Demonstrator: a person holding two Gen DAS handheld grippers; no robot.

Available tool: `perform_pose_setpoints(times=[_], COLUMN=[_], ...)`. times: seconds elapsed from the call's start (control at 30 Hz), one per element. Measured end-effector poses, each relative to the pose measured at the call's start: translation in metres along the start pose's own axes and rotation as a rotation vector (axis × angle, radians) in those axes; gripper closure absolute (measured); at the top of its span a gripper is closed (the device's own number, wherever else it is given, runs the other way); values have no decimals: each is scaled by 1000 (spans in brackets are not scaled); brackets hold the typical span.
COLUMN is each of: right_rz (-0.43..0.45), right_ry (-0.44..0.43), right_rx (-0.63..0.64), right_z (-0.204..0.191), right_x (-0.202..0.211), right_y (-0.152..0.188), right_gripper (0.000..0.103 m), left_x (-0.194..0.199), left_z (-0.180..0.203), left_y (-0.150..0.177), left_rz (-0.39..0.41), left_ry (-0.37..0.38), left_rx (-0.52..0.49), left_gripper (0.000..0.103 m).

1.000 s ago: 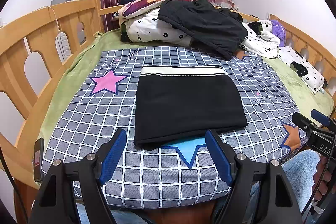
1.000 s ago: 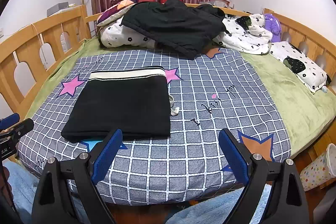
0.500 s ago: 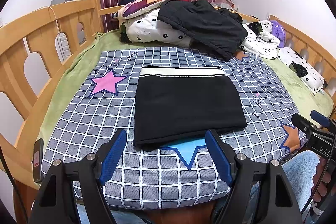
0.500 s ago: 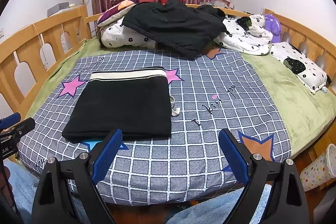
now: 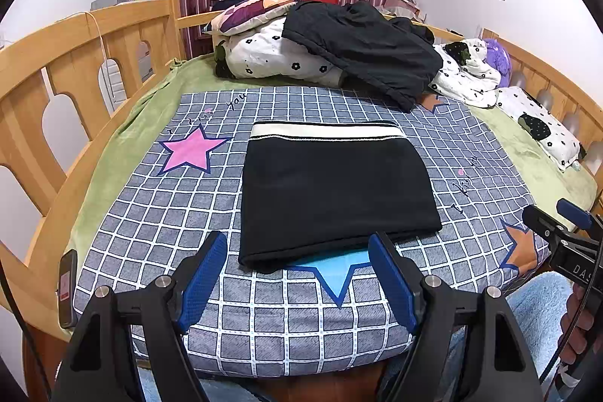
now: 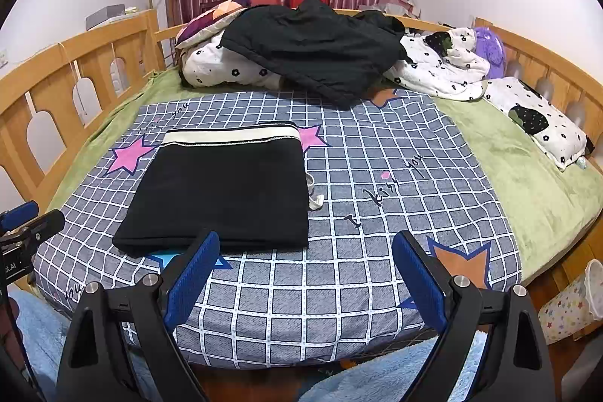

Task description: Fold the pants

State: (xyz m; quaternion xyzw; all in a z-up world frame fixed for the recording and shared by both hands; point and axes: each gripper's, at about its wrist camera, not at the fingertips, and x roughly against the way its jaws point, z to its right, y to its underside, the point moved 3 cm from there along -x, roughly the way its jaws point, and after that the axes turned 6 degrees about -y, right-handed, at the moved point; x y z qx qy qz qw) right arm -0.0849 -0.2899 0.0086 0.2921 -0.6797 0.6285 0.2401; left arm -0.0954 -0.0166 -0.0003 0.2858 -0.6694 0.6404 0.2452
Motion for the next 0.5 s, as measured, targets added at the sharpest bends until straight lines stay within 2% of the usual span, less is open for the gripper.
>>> perform_pose_setpoints(times=[0.5], right_rz=[0], right_ry=[0], right_rx=[12], right_z=[-3], right_x=[2], right_y=[-1], right_gripper=[11], left_x=[1], left_z=[-2], left_y=[-3], left_rz=[-2], left_ry=[1], left_rx=[3], left_gripper=[27])
